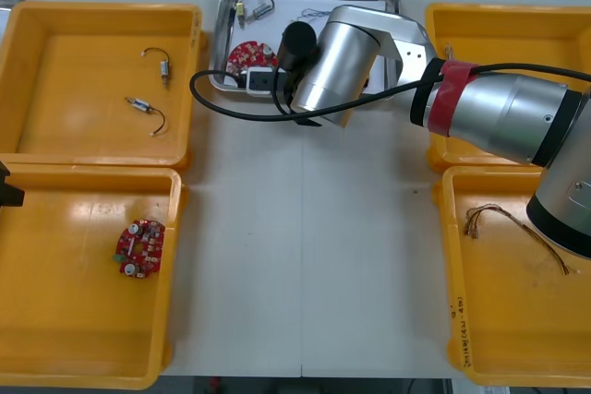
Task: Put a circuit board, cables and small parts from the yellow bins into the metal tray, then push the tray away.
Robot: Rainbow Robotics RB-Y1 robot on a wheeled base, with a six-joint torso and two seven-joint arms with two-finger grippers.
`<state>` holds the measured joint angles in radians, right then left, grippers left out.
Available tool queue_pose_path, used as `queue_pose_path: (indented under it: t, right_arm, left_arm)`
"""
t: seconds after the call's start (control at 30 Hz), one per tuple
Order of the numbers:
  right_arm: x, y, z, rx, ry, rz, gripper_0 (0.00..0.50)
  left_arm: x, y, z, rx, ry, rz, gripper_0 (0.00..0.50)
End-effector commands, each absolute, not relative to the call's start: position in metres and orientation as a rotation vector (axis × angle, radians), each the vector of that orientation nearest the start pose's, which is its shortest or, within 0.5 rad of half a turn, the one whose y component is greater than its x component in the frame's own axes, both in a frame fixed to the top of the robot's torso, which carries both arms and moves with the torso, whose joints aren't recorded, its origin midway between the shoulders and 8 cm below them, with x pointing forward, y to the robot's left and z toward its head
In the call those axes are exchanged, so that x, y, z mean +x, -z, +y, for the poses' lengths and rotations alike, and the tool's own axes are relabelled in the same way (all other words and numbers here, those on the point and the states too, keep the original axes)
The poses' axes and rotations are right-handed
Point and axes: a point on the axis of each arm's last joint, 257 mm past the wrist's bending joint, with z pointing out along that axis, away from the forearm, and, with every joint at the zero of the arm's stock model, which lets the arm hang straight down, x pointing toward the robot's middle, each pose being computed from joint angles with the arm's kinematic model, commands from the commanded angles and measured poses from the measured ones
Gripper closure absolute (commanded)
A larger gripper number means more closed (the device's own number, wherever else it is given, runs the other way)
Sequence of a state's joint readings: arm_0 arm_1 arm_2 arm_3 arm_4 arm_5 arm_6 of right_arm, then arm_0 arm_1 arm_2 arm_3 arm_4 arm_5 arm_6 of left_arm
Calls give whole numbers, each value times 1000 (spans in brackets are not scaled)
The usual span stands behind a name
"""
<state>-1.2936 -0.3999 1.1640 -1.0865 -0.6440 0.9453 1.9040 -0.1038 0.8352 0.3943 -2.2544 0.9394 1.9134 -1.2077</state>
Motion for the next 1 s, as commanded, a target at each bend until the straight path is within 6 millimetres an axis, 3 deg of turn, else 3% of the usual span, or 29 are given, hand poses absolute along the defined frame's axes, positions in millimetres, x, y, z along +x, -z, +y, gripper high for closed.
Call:
queue_pose_path:
  t: [0.03,0.33,0.7,0.83,1.0]
  right_arm:
    - [643,149,5,-1674,644,1618,0]
    - [636,148,6,-1653,588,1689,0]
    - [576,137,4,-1594,372,1943,0]
    - [549,129,-9,-1554,279,2047,0]
    - [518,121,-46,-1412,235,2213,0]
  left_arm:
    - [361,124,387,-2,-59,2608,0]
    - [361,124,387,-2,-59,2608,0]
    - [361,124,387,-2,-59,2608,0]
    - [361,124,387,-2,-59,2608,0]
    - [361,124,387,-2,-59,2608,0]
